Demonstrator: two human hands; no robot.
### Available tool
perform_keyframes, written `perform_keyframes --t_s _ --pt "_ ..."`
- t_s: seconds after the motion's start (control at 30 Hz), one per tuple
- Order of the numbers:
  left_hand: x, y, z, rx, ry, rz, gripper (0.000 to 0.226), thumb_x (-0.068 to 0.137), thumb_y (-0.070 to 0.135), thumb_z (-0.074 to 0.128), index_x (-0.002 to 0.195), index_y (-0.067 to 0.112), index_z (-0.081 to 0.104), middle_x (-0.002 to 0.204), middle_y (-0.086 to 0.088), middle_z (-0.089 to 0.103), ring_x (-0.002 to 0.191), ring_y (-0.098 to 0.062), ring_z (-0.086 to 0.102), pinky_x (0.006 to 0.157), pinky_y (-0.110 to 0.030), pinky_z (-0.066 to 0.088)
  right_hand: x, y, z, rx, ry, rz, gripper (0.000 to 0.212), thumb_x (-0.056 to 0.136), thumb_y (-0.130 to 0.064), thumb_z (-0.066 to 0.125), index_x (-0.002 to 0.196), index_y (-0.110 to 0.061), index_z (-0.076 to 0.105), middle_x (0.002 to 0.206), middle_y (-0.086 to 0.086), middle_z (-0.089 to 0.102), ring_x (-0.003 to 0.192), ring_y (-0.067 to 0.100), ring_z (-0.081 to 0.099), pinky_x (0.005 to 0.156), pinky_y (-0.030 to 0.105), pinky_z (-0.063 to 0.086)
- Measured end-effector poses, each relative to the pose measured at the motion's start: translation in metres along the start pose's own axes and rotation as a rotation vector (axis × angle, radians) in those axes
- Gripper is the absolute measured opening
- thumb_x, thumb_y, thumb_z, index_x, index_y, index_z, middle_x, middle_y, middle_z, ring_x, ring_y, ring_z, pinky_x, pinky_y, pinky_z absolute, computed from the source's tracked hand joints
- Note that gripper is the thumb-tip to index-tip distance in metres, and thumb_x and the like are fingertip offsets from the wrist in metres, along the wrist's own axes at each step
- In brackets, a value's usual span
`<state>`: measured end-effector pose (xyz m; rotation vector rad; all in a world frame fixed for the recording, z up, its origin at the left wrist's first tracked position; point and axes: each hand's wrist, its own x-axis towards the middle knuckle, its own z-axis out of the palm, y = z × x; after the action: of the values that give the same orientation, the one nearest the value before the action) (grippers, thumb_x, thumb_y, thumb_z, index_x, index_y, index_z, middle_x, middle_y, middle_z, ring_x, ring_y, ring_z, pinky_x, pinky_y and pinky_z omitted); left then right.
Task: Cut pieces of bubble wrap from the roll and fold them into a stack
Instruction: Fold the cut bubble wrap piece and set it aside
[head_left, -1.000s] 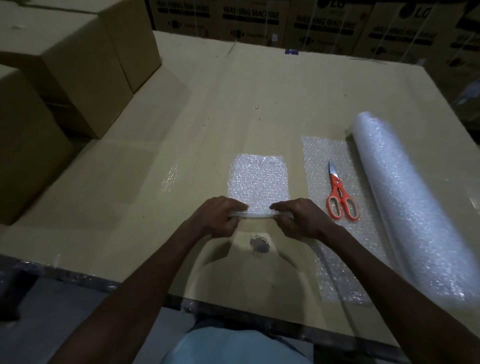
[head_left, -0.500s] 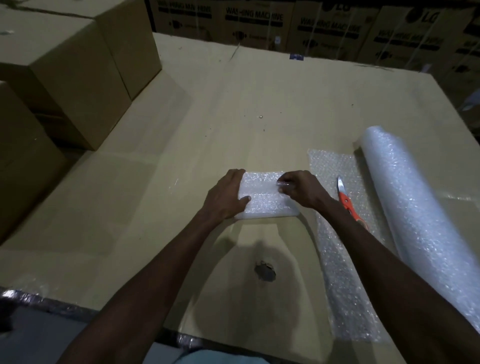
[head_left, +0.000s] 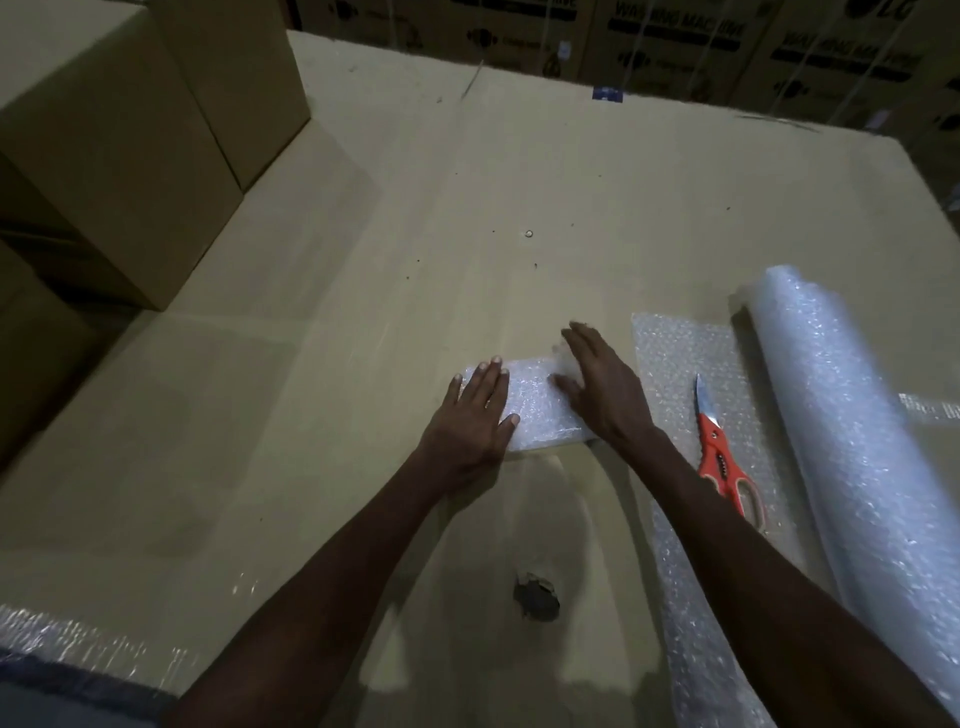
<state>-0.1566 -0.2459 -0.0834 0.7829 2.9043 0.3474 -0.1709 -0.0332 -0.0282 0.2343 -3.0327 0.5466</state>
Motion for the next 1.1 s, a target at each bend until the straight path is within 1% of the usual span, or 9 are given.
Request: perform_keyframes --t_s 0.23,0.33,0.5,0.63,0.73,0.8,0.87,1.0,1.1 --pt "0.004 0.003 0.004 0.092 0.099 0.017 0.061 0.096 0.037 0.036 0.141 -0.002 0.052 0.148 -0.021 0.048 0.136 -0.033 0.049 0.107 -0.06 0.04 -0.039 -0.014 0.032 -0.14 -0.208 -0.044 0.077 0.101 -0.049 0.017 0.151 0.004 0.039 0.159 0.024 0.036 0.148 0.039 0.036 0.121 0.05 0.024" --pt "0.018 -0.001 -0.006 0.124 0.02 0.136 0.069 0.085 0.033 0.034 0.143 -0.001 0.05 0.15 -0.019 0.046 0.137 -0.032 0.048 0.106 -0.062 0.04 -0.043 -0.02 0.035 -0.166 -0.182 0.006 0.07 0.101 -0.04 0.022 0.143 0.009 0.049 0.151 0.029 0.046 0.14 0.043 0.046 0.115 0.055 0.032" --pt "0.03 -0.007 -0.015 0.118 -0.103 0.221 0.079 0.089 0.044 0.003 0.16 0.011 0.013 0.168 -0.005 0.006 0.154 -0.023 0.007 0.122 -0.047 0.006 -0.063 -0.03 0.052 -0.183 -0.212 0.001 0.067 0.102 -0.036 0.026 0.141 0.014 0.049 0.148 0.034 0.045 0.138 0.048 0.047 0.11 0.058 0.037" --pt "0.017 -0.002 -0.015 0.088 -0.121 0.121 0.067 0.102 0.045 0.012 0.16 0.013 0.007 0.168 -0.004 -0.001 0.155 -0.021 0.002 0.124 -0.048 0.006 -0.052 -0.019 0.042 -0.178 -0.256 0.003 0.064 0.109 -0.038 0.015 0.161 0.0 0.011 0.169 0.02 0.003 0.158 0.033 0.004 0.125 0.047 0.002" --pt "0.006 0.01 -0.007 0.069 -0.081 -0.008 0.067 0.104 0.049 0.025 0.159 0.011 0.018 0.167 -0.009 0.009 0.153 -0.023 0.014 0.121 -0.052 0.016 -0.047 -0.013 0.032 -0.233 -0.215 0.034 0.059 0.111 -0.029 0.022 0.162 -0.005 0.006 0.171 0.016 -0.001 0.158 0.032 0.0 0.125 0.046 0.001" --pt "-0.005 0.019 0.0 0.124 0.006 -0.022 0.071 0.099 0.055 0.032 0.144 0.004 0.05 0.154 -0.019 0.042 0.136 -0.031 0.049 0.104 -0.054 0.043 -0.053 -0.019 0.027 -0.166 -0.127 0.133 0.057 0.111 -0.028 0.028 0.16 -0.002 0.016 0.17 0.019 0.01 0.157 0.033 0.01 0.126 0.044 0.006" --pt "-0.014 0.027 0.007 0.212 0.08 -0.044 0.069 0.097 0.058 0.038 0.123 0.001 0.068 0.133 -0.022 0.062 0.108 -0.034 0.067 0.078 -0.046 0.053 -0.062 -0.027 0.027 -0.055 -0.037 0.253 0.059 0.11 -0.034 0.036 0.158 -0.002 0.025 0.167 0.019 0.02 0.155 0.032 0.018 0.125 0.042 0.01" --pt "-0.026 0.042 -0.007 0.323 0.202 -0.021 0.063 0.095 0.059 0.039 0.089 0.003 0.068 0.091 -0.015 0.065 0.075 -0.028 0.058 0.056 -0.035 0.036 -0.072 -0.038 0.031 0.009 -0.069 0.366 0.068 0.108 -0.045 0.037 0.159 -0.003 0.021 0.166 0.021 0.022 0.154 0.035 0.02 0.125 0.047 0.015" --pt "-0.019 0.035 -0.018 0.283 0.267 0.03 0.049 0.09 0.05 0.041 0.082 0.008 0.066 0.086 -0.01 0.061 0.076 -0.028 0.056 0.062 -0.037 0.04 -0.074 -0.039 0.035 -0.064 -0.063 0.317 0.067 0.11 -0.043 0.028 0.162 -0.005 0.008 0.17 0.018 0.006 0.157 0.034 0.007 0.125 0.046 0.007"
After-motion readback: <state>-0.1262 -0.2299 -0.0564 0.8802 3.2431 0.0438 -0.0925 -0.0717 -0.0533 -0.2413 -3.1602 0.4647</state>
